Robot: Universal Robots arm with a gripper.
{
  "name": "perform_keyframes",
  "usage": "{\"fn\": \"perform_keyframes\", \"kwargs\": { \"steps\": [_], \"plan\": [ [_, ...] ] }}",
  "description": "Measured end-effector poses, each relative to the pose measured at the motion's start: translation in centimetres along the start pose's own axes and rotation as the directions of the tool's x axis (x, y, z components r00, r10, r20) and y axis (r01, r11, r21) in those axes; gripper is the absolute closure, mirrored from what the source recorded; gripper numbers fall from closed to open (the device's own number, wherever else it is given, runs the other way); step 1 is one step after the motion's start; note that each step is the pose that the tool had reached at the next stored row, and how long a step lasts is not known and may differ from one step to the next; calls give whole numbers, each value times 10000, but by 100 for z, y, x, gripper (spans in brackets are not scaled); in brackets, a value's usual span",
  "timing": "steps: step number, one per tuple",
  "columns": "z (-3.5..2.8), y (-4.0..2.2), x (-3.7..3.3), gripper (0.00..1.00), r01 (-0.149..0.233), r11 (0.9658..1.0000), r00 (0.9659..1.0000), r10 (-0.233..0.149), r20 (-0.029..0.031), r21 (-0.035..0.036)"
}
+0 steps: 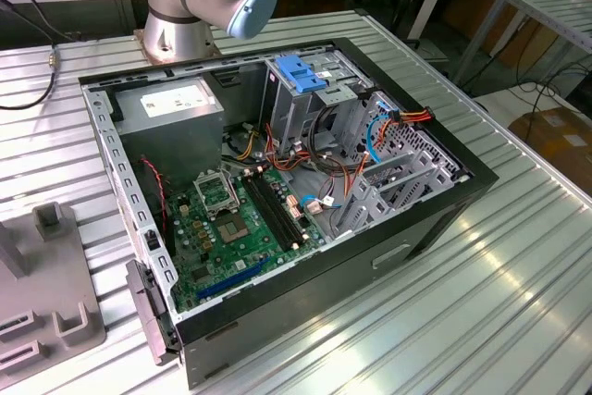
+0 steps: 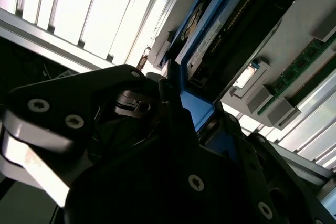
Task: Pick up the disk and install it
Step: 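Pick up the disk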
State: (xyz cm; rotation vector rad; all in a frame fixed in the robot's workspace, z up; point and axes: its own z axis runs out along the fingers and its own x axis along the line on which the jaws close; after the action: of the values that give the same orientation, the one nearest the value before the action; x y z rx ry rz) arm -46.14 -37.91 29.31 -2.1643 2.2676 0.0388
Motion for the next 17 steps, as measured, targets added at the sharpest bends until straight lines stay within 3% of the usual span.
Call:
{"fn": "perform_keyframes", "kwargs": {
  "steps": [7, 11, 17],
  "plan": [
    [2, -1, 0, 63, 19, 10000, 10000, -19, -1, -1],
    [4, -1, 1, 63, 349, 9994, 9994, -349, -4, -8],
    [4, -1, 1, 63, 381, 9993, 9993, -381, -5, -8]
  ]
}}
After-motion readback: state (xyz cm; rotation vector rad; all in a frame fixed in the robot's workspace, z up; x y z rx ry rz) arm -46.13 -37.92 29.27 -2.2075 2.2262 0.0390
